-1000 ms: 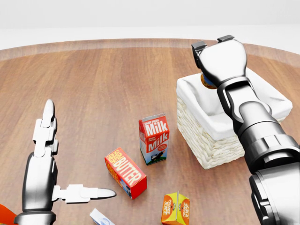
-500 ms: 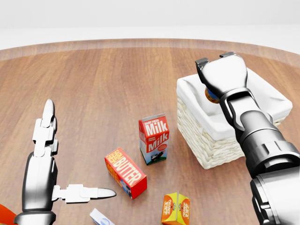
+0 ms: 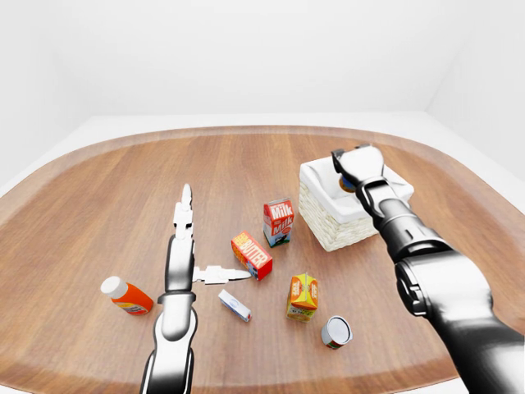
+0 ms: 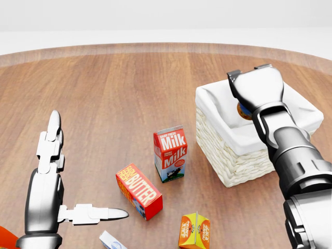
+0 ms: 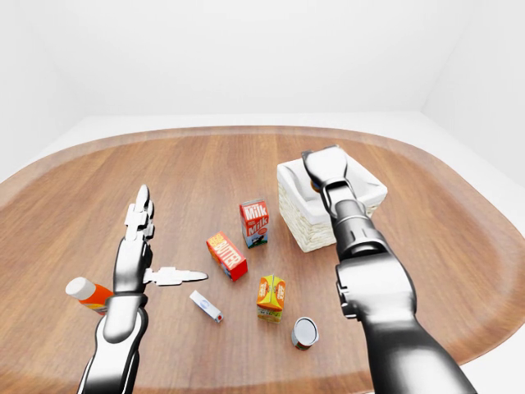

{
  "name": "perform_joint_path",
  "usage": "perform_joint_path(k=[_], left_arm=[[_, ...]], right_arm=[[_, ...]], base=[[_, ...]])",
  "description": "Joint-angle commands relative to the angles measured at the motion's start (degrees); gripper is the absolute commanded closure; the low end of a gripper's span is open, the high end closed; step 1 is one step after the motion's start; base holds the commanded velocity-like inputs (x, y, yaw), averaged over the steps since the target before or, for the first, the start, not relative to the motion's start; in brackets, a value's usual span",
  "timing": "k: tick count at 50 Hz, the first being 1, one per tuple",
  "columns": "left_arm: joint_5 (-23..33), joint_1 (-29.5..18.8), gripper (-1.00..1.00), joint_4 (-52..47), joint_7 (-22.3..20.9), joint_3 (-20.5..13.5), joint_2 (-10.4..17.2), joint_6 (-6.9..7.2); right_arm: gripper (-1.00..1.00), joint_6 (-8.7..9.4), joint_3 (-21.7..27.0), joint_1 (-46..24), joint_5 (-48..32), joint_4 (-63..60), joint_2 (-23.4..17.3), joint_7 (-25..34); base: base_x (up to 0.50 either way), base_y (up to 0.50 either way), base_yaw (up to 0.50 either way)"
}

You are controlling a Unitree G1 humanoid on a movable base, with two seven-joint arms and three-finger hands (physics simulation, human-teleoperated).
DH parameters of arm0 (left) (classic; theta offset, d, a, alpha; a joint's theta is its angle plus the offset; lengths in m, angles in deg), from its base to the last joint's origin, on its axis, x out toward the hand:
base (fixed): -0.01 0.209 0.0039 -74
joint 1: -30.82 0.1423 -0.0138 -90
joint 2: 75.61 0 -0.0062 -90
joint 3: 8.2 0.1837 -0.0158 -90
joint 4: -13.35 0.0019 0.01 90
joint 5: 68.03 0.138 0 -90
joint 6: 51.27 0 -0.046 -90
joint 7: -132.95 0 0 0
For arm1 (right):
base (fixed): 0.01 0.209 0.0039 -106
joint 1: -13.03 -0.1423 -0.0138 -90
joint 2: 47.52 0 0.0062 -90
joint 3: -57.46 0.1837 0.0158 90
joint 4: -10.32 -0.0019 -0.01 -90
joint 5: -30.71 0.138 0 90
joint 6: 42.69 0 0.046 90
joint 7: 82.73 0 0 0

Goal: Pick up the alphabet soup and the tomato sauce, and put them in the basket.

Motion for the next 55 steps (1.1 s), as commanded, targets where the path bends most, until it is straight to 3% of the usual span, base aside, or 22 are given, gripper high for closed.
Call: perform_joint_path(k=[1, 18, 19, 21, 22, 55], left_arm=[[-0.3, 0.1, -1.00, -0.2, 0.0, -0.2, 0.0, 0.00], [-0.3, 0.0, -1.00, -0.2, 0.0, -0.3, 0.0, 0.00], [-0.4, 0.0, -1.00, -0.2, 0.0, -0.3, 0.0, 0.00], [-0.3, 0.0, -1.00, -0.2, 0.0, -0.3, 0.0, 0.00], [-0.4, 0.0, -1.00, -0.2, 0.0, -0.3, 0.0, 0.00], [-0.4, 0.0, -1.00, -0.2, 0.0, -0.3, 0.0, 0.00]], right_arm=[[1.00, 0.24, 0.5, -1.0, -0.5, -0.7, -0.5, -1.3], [1.00, 0.41, 0.7, -1.5, -0.2, -0.8, -0.4, -1.0], [0.51, 0.47, 0.7, -1.4, -0.2, -0.8, -0.4, -0.9], [-0.82, 0.60, 0.6, -1.4, -0.3, -0.8, -0.3, -1.0], [-1.00, 0.57, 0.6, -1.3, -0.2, -0.8, -0.3, -0.9], [-1.00, 0.37, 0.7, -1.6, 0.1, -0.9, -0.7, -0.8]], base=[[0.00, 0.00, 0.00], [0.00, 0.00, 0.00], [0.00, 0.00, 0.00], [0.00, 0.00, 0.00], [0.00, 0.00, 0.00], [0.00, 0.00, 0.00]])
